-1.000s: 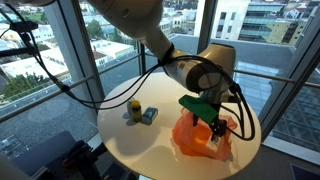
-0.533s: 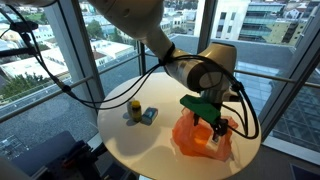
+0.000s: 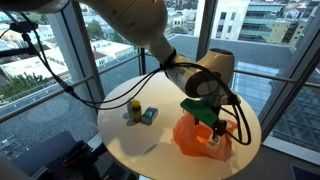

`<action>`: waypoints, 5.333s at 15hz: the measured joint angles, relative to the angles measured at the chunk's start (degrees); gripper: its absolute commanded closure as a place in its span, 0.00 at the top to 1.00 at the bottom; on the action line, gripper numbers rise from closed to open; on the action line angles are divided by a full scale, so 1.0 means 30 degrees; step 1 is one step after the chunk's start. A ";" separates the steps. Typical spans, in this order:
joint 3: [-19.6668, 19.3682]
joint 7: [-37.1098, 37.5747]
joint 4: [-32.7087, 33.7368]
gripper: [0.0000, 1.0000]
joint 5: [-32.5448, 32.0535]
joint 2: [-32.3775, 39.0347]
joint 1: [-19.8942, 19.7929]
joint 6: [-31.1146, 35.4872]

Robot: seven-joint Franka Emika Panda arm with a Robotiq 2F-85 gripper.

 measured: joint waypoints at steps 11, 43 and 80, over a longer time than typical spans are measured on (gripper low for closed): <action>0.1085 -0.1621 0.2217 1.00 0.1158 0.1828 -0.1288 0.0360; 0.1722 -0.3416 0.3584 1.00 0.1288 0.2939 -0.2571 -0.1464; 0.2160 -0.3627 0.3936 0.25 0.2559 0.1779 -0.2711 -0.1754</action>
